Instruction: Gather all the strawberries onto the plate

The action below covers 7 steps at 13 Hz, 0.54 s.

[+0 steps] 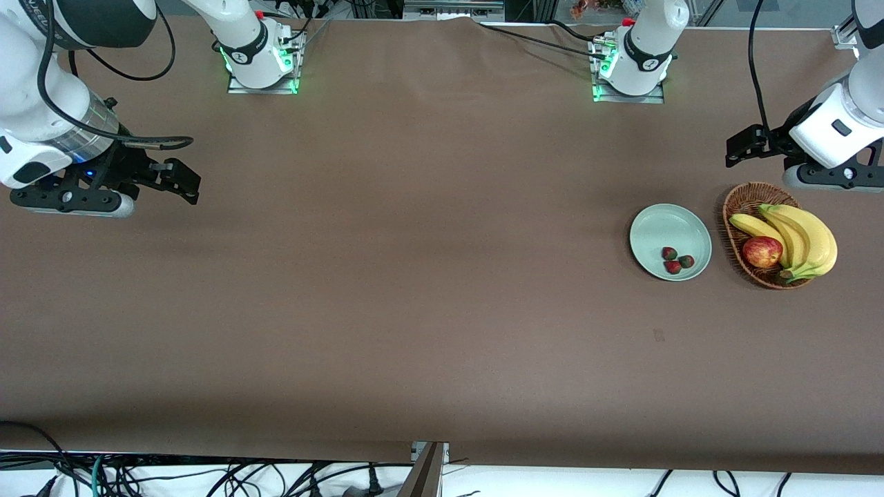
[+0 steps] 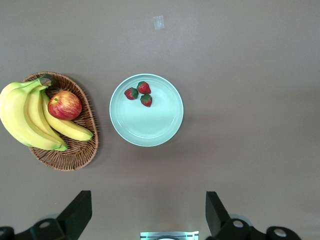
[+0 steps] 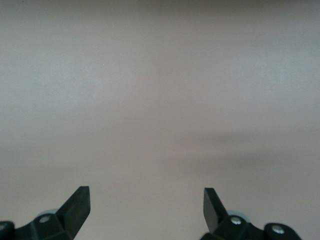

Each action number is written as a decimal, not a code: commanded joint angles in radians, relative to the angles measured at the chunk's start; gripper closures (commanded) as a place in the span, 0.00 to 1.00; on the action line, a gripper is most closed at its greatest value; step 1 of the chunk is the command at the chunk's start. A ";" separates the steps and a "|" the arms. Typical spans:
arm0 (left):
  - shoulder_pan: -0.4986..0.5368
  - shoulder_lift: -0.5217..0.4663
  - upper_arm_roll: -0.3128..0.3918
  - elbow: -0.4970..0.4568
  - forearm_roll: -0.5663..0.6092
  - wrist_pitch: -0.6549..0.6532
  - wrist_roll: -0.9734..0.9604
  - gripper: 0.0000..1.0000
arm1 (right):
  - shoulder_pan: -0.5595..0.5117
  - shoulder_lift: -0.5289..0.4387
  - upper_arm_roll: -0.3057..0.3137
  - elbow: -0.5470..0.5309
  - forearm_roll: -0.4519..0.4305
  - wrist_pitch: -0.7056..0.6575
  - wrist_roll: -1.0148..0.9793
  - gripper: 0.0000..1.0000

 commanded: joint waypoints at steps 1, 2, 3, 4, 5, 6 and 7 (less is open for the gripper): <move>-0.001 0.016 0.006 0.034 -0.083 -0.018 -0.008 0.00 | -0.006 0.005 0.007 0.019 -0.002 -0.017 -0.002 0.00; -0.001 0.018 0.005 0.034 -0.085 -0.018 -0.014 0.00 | -0.006 0.005 0.007 0.019 -0.002 -0.017 -0.002 0.00; -0.001 0.018 0.003 0.034 -0.084 -0.018 -0.016 0.00 | -0.006 0.005 0.007 0.019 -0.002 -0.017 -0.002 0.00; -0.001 0.018 0.003 0.034 -0.082 -0.018 -0.016 0.00 | -0.006 0.005 0.007 0.019 -0.002 -0.017 -0.002 0.00; -0.001 0.018 0.002 0.034 -0.081 -0.018 -0.016 0.00 | -0.006 0.005 0.006 0.017 -0.002 -0.019 -0.002 0.00; -0.001 0.018 0.002 0.034 -0.079 -0.020 -0.016 0.00 | -0.006 0.005 0.007 0.017 -0.002 -0.019 -0.002 0.00; -0.001 0.018 0.002 0.034 -0.079 -0.020 -0.016 0.00 | -0.006 0.005 0.007 0.017 -0.002 -0.019 -0.002 0.00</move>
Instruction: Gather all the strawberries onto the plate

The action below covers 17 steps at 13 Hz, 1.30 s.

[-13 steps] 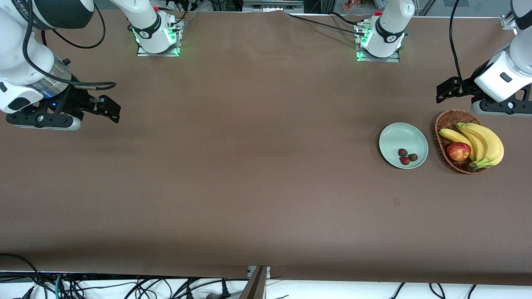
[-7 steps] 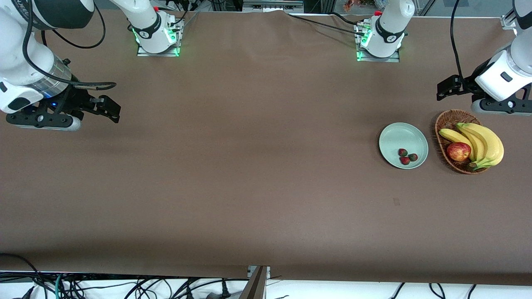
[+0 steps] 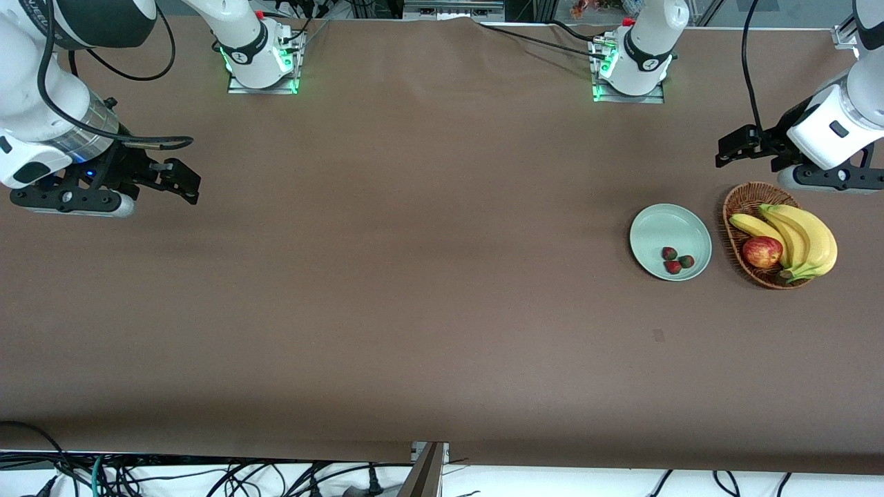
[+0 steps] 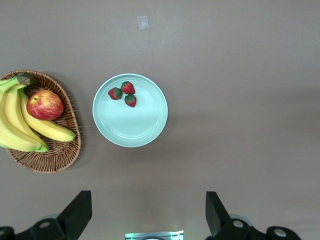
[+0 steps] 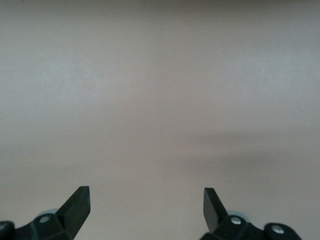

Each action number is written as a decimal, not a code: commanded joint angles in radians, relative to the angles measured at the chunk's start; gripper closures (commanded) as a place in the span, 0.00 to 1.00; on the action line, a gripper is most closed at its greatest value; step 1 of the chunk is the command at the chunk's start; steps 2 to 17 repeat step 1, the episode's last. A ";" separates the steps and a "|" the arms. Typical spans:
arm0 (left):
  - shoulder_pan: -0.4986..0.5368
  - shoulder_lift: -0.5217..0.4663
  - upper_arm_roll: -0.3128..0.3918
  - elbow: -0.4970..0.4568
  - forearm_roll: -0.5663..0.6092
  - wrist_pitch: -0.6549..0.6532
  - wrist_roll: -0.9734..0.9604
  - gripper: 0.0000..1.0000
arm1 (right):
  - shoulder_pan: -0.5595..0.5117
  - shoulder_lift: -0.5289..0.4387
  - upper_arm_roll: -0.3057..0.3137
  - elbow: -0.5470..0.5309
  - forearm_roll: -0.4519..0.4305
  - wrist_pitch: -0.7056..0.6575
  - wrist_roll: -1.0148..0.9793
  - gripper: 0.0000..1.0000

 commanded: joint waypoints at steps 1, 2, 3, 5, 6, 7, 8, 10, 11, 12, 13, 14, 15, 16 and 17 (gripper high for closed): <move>-0.001 0.014 0.001 0.031 -0.018 -0.020 -0.007 0.00 | -0.006 0.005 0.007 0.017 -0.002 -0.018 -0.001 0.00; -0.001 0.014 0.001 0.031 -0.018 -0.020 -0.007 0.00 | -0.006 0.005 0.007 0.017 -0.002 -0.018 -0.001 0.00; -0.001 0.014 0.001 0.031 -0.018 -0.020 -0.007 0.00 | -0.006 0.005 0.007 0.017 -0.002 -0.018 -0.001 0.00; -0.001 0.014 0.001 0.031 -0.018 -0.020 -0.007 0.00 | -0.006 0.005 0.007 0.017 -0.002 -0.018 -0.001 0.00; -0.001 0.014 0.001 0.031 -0.018 -0.020 -0.007 0.00 | -0.006 0.005 0.007 0.017 -0.002 -0.018 -0.001 0.00; -0.001 0.014 0.001 0.031 -0.018 -0.020 -0.007 0.00 | -0.006 0.005 0.007 0.017 -0.002 -0.018 -0.001 0.00; -0.001 0.014 0.001 0.031 -0.018 -0.020 -0.007 0.00 | -0.006 0.005 0.007 0.017 -0.002 -0.018 -0.001 0.00; -0.001 0.014 0.001 0.031 -0.018 -0.020 -0.007 0.00 | -0.006 0.005 0.007 0.017 -0.002 -0.018 -0.001 0.00; -0.001 0.014 0.001 0.031 -0.018 -0.020 -0.007 0.00 | -0.006 0.005 0.007 0.017 -0.002 -0.018 -0.001 0.00; -0.001 0.014 0.001 0.031 -0.018 -0.020 -0.007 0.00 | -0.006 0.005 0.007 0.017 -0.002 -0.018 -0.001 0.00; -0.001 0.014 0.001 0.031 -0.018 -0.020 -0.007 0.00 | -0.006 0.005 0.007 0.017 -0.002 -0.018 -0.001 0.00; -0.001 0.014 0.001 0.031 -0.018 -0.020 -0.007 0.00 | -0.006 0.005 0.007 0.017 -0.002 -0.018 -0.001 0.00; -0.001 0.014 0.001 0.031 -0.018 -0.020 -0.007 0.00 | -0.006 0.005 0.007 0.017 -0.002 -0.018 -0.001 0.00; -0.001 0.014 0.001 0.031 -0.018 -0.020 -0.007 0.00 | -0.006 0.005 0.007 0.017 -0.002 -0.018 -0.001 0.00; -0.001 0.014 0.001 0.031 -0.018 -0.020 -0.007 0.00 | -0.006 0.005 0.007 0.017 -0.002 -0.018 -0.001 0.00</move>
